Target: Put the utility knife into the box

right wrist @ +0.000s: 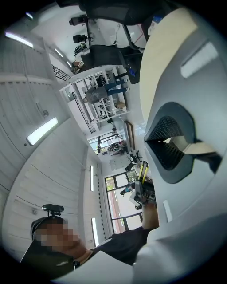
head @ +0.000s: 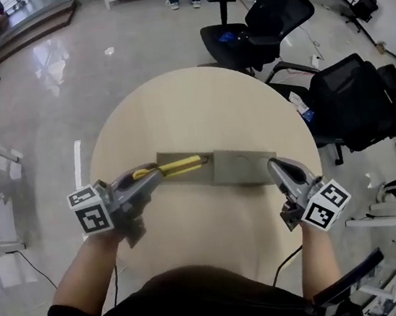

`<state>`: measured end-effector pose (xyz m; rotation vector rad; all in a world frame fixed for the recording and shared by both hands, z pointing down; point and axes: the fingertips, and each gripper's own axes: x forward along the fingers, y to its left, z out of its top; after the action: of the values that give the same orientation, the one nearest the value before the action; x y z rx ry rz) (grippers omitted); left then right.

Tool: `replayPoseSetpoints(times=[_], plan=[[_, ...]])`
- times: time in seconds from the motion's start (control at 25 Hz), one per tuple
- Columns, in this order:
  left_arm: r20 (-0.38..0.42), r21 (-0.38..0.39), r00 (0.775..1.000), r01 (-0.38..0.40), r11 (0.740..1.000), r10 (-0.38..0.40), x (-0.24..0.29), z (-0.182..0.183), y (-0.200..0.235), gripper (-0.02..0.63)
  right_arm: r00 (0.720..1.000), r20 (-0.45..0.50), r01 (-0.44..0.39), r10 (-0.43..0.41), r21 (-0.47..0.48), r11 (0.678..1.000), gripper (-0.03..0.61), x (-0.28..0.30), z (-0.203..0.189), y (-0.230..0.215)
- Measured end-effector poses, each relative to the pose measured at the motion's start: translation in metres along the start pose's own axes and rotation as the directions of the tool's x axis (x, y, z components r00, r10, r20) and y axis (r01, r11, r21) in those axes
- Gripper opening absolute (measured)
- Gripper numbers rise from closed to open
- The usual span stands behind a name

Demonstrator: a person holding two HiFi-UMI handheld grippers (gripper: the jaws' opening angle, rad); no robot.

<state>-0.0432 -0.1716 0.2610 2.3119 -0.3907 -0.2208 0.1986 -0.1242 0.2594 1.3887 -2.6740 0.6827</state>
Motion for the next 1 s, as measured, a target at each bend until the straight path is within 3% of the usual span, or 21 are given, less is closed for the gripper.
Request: replayPoseSetpoints(times=[0.2, 0.52, 0.68, 1.0], plan=[[-0.077, -0.083, 0.996, -0.055, 0.995, 0.049, 0.019, -0.027, 0.057, 0.067, 0.999, -0.036, 0.024, -0.023, 0.027, 0.999, 0.015, 0.031, -0.013, -0.054], [-0.225, -0.130, 0.971, -0.118, 0.984, 0.086, 0.051, -0.070, 0.141, 0.069, 0.996, -0.092, 0.013, -0.013, 0.007, 1.000, 0.015, 0.092, -0.037, -0.122], [-0.323, -0.171, 0.942, -0.156, 0.973, 0.094, 0.059, -0.099, 0.166, 0.067, 0.992, -0.125, -0.001, 0.001, 0.001, 1.000, 0.015, 0.112, -0.049, -0.138], [-0.494, -0.221, 0.862, -0.250, 0.943, 0.114, 0.067, -0.149, 0.206, 0.069, 0.993, -0.121, 0.014, -0.016, -0.020, 1.000, 0.015, 0.131, -0.066, -0.171]])
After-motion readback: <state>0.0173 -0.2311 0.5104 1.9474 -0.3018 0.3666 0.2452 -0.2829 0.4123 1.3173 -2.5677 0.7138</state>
